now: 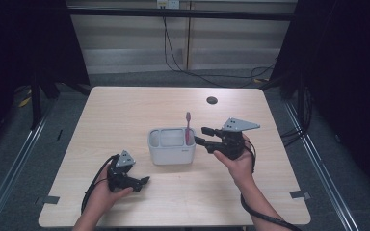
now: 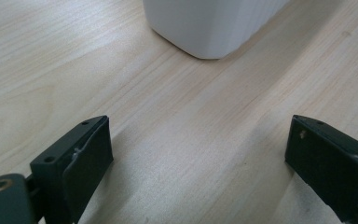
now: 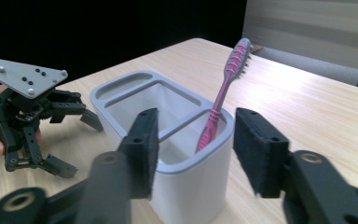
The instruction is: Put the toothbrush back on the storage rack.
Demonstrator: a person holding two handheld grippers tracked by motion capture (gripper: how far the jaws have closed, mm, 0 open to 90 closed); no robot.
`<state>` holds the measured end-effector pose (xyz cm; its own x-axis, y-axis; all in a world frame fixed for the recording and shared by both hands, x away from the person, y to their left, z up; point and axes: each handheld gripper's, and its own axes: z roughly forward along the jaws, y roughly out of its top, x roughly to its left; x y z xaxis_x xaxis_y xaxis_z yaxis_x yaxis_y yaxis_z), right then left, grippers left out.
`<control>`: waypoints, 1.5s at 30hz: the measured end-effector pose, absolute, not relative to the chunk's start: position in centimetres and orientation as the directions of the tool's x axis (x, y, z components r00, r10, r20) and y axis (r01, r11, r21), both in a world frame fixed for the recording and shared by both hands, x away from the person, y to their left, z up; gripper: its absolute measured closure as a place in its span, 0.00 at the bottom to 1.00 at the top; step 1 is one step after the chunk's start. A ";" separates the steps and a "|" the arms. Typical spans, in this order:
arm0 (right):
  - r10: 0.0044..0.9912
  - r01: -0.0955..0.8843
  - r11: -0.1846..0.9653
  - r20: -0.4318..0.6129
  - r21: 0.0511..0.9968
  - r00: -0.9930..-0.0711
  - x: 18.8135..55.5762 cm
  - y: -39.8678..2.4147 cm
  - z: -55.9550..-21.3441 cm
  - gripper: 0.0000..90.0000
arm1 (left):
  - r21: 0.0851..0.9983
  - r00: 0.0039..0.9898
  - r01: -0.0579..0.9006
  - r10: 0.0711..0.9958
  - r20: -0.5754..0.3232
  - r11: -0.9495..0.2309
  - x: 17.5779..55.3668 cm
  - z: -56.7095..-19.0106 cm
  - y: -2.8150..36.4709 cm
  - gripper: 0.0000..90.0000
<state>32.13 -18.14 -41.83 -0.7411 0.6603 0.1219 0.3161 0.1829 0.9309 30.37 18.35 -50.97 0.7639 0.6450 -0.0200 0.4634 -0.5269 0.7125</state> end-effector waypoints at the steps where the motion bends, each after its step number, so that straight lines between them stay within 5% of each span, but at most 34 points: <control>1: 0.663 0.317 0.186 0.120 0.930 -0.739 32.1 -18.2 -41.8 0.51 | 0.713 0.764 0.463 0.645 -0.020 -0.527 30.4 -51.0 18.3 0.08; 18: 0.675 0.359 0.223 0.122 0.906 -0.728 32.1 -20.1 -42.1 0.29 | 0.713 0.764 0.464 0.645 -0.021 -0.526 30.4 -51.0 18.3 0.08; 45: 0.693 0.405 0.290 0.102 0.867 -0.714 31.1 -24.2 -44.9 0.20 | 0.713 0.763 0.464 0.646 -0.019 -0.527 30.4 -51.0 18.4 0.08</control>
<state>31.09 -24.20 -44.90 -0.7137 0.6931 0.1016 0.4054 0.2904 0.8668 30.35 18.35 -50.96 0.7630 0.6461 -0.0190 0.4637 -0.5266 0.7125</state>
